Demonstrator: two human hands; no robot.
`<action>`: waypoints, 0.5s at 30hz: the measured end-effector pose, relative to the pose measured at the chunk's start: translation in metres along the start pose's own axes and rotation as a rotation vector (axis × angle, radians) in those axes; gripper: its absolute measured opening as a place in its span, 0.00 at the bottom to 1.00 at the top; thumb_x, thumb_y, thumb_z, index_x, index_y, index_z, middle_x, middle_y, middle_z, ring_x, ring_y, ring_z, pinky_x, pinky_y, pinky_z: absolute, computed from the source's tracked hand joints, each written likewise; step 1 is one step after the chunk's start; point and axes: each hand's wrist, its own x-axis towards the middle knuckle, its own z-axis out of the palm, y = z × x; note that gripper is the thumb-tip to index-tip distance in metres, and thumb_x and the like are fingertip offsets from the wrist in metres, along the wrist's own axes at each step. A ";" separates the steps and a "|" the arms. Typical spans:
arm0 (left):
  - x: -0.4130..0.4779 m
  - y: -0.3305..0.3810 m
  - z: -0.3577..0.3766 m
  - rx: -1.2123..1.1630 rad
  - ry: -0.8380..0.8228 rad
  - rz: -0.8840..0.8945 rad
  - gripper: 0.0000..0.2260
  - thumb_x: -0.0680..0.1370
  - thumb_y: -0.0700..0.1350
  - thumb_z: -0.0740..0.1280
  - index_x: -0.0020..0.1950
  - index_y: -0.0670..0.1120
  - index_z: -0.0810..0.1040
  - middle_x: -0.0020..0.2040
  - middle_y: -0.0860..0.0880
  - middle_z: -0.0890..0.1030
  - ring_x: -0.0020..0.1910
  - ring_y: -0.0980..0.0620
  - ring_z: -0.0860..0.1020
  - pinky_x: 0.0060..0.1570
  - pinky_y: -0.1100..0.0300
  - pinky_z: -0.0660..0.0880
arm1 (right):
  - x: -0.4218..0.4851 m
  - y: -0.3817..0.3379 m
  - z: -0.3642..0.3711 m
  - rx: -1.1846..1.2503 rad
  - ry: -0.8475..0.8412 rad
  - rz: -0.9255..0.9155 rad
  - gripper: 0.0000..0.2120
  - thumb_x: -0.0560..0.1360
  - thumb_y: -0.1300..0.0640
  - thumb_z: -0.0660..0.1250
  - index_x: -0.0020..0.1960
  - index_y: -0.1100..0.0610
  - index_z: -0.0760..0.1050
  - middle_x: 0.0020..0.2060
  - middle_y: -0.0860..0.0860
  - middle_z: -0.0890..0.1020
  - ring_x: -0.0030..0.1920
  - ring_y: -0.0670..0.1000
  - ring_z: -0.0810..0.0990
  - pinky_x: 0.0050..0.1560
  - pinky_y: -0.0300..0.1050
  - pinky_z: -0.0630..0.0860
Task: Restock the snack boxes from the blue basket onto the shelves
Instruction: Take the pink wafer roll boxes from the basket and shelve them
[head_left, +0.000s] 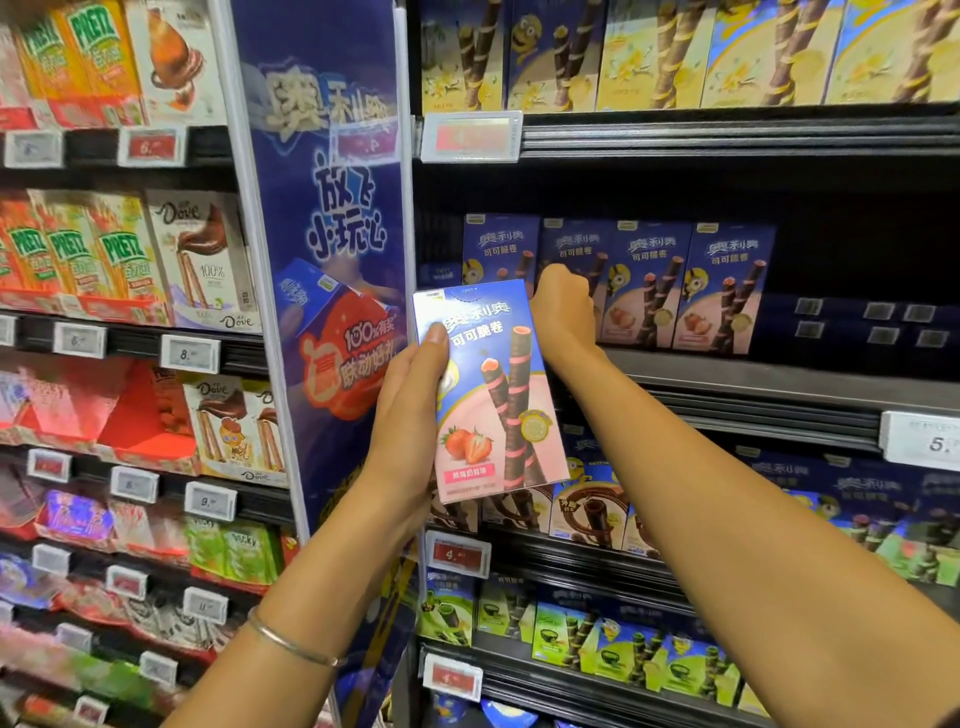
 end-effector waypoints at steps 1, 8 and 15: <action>0.000 0.000 0.000 0.002 0.000 -0.003 0.27 0.85 0.59 0.63 0.76 0.41 0.72 0.65 0.36 0.84 0.64 0.31 0.82 0.68 0.29 0.74 | 0.001 0.000 0.000 -0.004 -0.006 0.000 0.21 0.79 0.54 0.69 0.35 0.54 0.60 0.33 0.49 0.65 0.30 0.49 0.64 0.30 0.46 0.60; -0.002 0.001 0.000 -0.003 -0.002 -0.044 0.27 0.84 0.60 0.64 0.75 0.42 0.72 0.65 0.36 0.84 0.63 0.31 0.82 0.67 0.28 0.75 | 0.001 0.000 0.004 -0.042 -0.029 0.001 0.17 0.80 0.58 0.67 0.37 0.57 0.62 0.37 0.53 0.70 0.36 0.56 0.70 0.32 0.47 0.62; -0.001 0.000 -0.001 -0.013 -0.003 -0.058 0.25 0.84 0.59 0.64 0.76 0.44 0.72 0.64 0.38 0.84 0.63 0.32 0.83 0.67 0.29 0.75 | -0.022 0.002 -0.019 0.090 0.051 0.050 0.15 0.80 0.49 0.68 0.53 0.60 0.69 0.47 0.53 0.75 0.44 0.57 0.73 0.37 0.49 0.67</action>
